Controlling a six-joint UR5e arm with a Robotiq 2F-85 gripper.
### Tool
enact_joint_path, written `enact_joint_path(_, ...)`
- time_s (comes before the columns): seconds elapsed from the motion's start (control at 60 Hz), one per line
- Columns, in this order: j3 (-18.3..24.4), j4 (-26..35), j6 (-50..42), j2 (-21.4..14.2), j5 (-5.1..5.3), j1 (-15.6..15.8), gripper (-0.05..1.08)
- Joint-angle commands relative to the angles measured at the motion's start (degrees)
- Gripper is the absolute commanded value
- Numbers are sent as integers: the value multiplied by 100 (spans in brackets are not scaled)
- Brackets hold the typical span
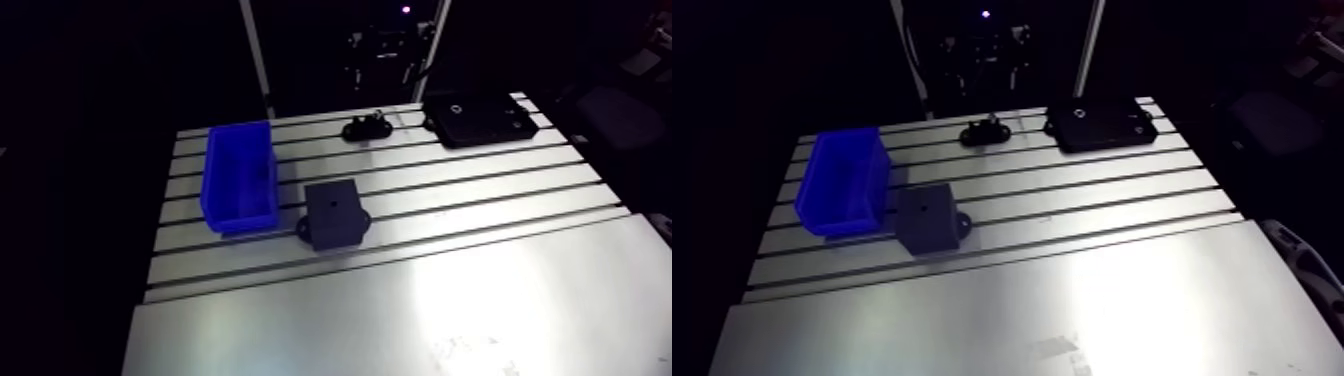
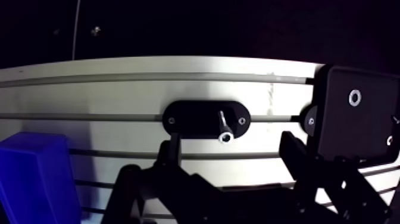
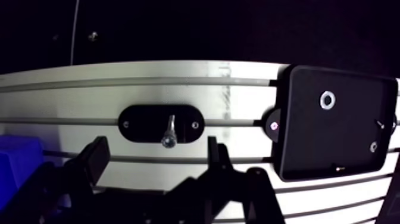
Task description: Pick up the M10 bolt and insert it into the hole until fully seated.
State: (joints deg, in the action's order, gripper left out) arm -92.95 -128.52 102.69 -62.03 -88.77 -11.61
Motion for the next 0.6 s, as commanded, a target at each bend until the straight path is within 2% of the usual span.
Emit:
enact_joint_path(0.017,-51,-3,-15,21,-13,9,15)
enact_joint_path(0.5,-130,-19,-34,126,-13,-43,31)
enact_joint_path(0.6,-155,-209,-17,127,-29,-43,34)
